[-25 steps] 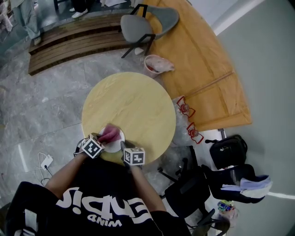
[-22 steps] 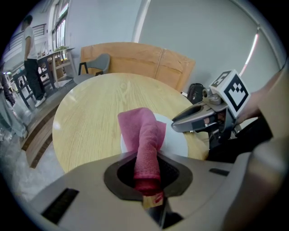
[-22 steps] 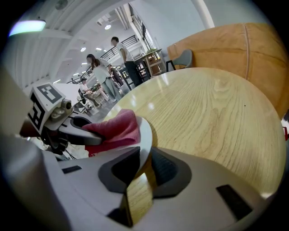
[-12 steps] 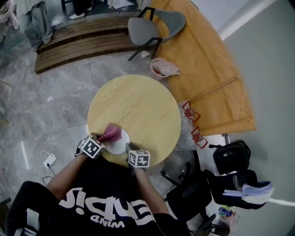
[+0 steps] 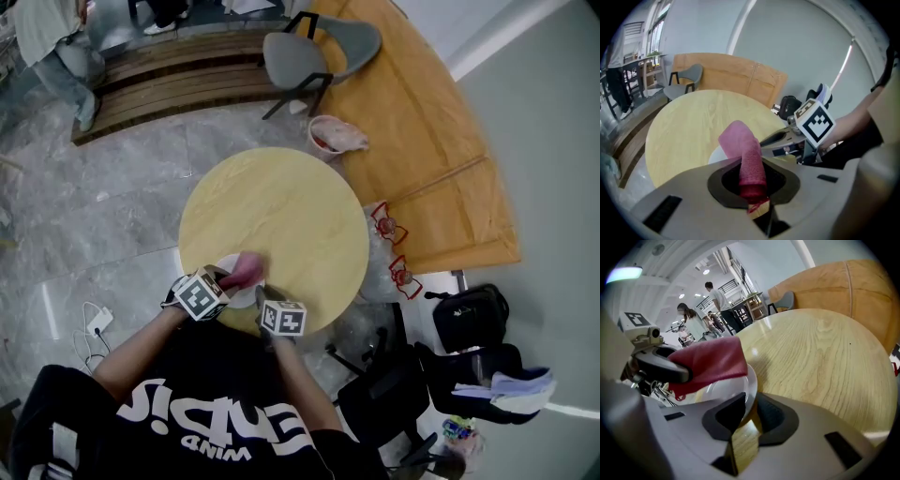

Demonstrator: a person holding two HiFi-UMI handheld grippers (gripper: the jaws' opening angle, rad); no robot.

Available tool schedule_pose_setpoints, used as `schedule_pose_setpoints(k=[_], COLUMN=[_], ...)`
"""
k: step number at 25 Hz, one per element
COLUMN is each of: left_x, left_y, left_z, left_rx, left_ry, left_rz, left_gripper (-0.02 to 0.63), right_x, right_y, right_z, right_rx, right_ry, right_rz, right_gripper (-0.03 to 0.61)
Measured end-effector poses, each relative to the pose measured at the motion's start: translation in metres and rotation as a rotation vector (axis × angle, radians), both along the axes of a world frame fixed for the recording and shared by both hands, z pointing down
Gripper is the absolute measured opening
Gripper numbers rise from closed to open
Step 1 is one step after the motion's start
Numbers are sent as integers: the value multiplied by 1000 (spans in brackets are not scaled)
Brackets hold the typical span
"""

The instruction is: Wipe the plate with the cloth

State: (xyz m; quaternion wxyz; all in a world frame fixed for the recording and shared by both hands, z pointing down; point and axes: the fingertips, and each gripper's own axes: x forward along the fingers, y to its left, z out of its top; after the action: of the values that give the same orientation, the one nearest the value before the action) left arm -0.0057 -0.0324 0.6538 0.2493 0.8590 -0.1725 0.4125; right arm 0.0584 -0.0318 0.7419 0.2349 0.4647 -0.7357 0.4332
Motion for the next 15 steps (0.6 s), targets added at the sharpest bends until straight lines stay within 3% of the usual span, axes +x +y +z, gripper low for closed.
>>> schedule_pose_setpoints(k=[3,7,15], left_x=[13,25,30], left_y=[24,50,62], left_z=[23,43,61], left_rx=[-16,-35,-138], left_ry=[-52,-75,-48], left_rz=[115,205,157], left_gripper=[51,52,51], right_x=[-1,-2,-2], right_y=[-1,-1,-1], right_z=[-1,-1,0], right_rx=[2,-2,-4], right_ry=[1,11,39], right_rz=[4,-4,-13], right_gripper=[94,94,94])
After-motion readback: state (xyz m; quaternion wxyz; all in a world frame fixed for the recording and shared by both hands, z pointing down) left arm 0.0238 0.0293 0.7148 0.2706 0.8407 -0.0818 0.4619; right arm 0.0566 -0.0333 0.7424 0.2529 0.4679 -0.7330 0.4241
